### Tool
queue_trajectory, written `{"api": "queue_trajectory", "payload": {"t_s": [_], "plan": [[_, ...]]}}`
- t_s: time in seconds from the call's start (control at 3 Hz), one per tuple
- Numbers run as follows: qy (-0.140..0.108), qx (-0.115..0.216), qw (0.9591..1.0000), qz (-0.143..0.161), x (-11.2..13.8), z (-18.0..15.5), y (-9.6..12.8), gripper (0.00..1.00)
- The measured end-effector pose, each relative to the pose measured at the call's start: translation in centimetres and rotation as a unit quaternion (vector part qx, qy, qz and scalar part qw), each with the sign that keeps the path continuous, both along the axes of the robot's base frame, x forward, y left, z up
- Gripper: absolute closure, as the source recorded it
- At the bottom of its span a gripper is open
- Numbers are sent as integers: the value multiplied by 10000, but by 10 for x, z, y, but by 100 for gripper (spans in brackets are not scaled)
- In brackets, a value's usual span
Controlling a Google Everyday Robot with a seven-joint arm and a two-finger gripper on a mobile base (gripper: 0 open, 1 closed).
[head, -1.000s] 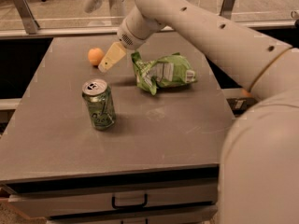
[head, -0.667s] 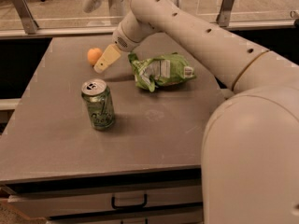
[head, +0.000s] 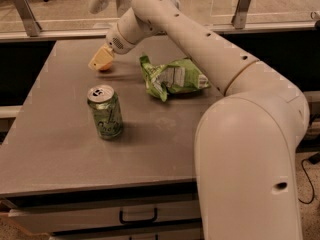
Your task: Pick orange
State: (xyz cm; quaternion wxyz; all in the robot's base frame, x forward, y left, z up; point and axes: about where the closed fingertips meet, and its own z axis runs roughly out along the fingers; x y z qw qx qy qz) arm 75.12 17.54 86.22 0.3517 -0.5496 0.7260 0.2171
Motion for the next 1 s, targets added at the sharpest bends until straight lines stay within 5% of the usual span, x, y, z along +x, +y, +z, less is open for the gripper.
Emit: {"api": "queue_trajectory", "payload": {"t_s": [0.33,0.67,1.0], "plan": [[10,129,9993,353,-7,6,20,65],[-182,214,9986,452,-8,23,20,88],[-483,234,9978,391,-8,57,1,100]]}}
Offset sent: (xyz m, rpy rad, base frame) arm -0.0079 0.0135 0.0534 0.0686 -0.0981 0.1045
